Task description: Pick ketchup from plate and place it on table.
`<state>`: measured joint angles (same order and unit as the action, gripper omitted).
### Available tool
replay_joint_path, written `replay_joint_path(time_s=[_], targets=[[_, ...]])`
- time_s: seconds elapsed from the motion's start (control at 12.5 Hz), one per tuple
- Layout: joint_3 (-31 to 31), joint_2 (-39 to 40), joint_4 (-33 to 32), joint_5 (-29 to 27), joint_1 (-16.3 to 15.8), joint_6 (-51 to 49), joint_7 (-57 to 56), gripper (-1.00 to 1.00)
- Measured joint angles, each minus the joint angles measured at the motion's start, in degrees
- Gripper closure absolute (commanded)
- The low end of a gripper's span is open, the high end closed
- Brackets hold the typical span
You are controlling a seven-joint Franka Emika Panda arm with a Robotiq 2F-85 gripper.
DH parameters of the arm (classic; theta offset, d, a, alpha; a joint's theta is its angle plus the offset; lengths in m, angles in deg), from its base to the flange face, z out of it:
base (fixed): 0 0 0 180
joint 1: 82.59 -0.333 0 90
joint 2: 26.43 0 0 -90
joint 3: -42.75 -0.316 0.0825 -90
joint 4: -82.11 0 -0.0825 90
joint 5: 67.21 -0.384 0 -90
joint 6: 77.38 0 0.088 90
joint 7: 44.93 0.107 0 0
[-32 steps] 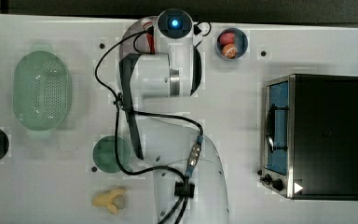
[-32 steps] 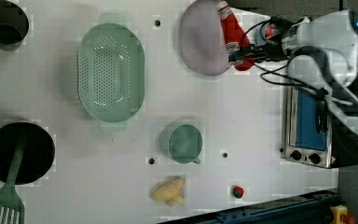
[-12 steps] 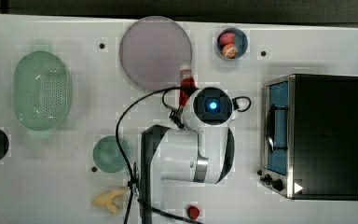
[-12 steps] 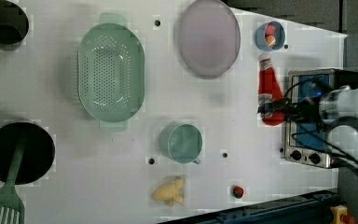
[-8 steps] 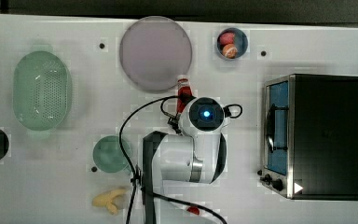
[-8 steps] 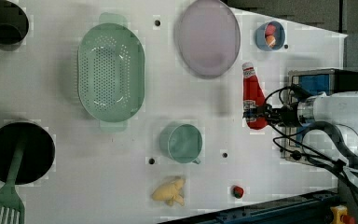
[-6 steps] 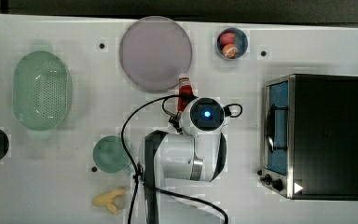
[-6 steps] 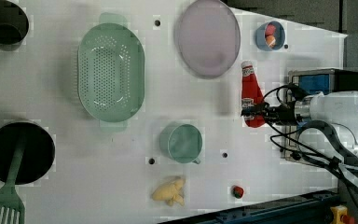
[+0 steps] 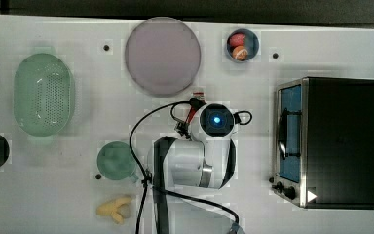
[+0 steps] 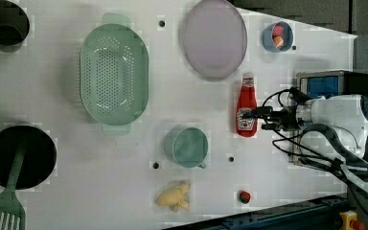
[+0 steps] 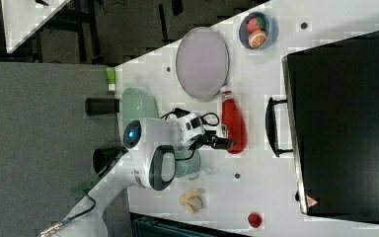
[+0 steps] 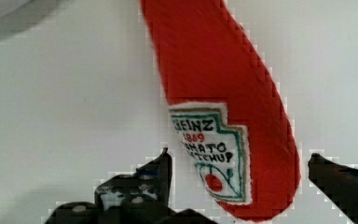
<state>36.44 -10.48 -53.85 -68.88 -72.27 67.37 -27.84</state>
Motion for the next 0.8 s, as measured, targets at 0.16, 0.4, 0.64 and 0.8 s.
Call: replay_joint_path(time_s=[0.16,0.4,0.64,0.8], targets=[[-0.2,-1.7,1.3,-0.1,-0.1,-1.0,0.0,-1.00],[-0.2,-7.3,5.6,0.1,-0.2,-6.4,0.8,-1.00],[-0.3,-11.7,15.3,0.0,-0.3,-16.7,7.9,-1.00],[-1.0,-12.6,22.9,-0.3,-0.4,-24.2,13.5,-1.00]])
